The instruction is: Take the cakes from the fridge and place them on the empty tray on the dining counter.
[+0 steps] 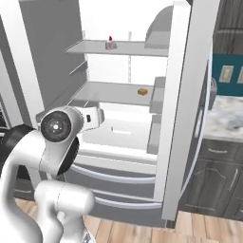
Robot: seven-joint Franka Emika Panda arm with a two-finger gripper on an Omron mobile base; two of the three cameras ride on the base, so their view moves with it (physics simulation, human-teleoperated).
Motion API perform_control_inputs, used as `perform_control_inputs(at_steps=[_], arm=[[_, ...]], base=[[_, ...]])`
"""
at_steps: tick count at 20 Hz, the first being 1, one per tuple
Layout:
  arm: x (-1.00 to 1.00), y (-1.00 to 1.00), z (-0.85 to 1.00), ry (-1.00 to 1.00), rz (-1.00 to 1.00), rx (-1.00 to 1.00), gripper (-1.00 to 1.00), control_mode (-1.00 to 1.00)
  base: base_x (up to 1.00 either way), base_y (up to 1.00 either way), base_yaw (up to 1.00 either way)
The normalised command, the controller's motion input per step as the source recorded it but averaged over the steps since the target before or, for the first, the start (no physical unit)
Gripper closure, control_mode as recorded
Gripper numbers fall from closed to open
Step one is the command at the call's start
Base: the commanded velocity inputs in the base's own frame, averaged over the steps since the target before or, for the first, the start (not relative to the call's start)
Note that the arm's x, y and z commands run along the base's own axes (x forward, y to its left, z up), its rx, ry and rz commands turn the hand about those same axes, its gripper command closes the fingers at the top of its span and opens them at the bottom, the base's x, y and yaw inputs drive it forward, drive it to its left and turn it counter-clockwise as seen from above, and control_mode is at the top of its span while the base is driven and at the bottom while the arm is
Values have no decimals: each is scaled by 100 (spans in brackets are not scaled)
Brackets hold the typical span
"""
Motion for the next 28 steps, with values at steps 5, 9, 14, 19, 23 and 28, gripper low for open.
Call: perform_control_inputs(at_steps=[5,9,14,19,23,28], arm=[[0,0,0,0,0,0,-100,100],[0,0,0,0,0,0,-100,100],[0,0,0,0,0,0,-100,100],[0,0,0,0,0,0,-100,100],[0,0,0,0,0,0,-100,100],[0,0,0,0,0,0,-100,100]], base=[[74,2,0],[98,3,0],[100,18,0],[100,26,0],[88,16,0],[13,0,0]])
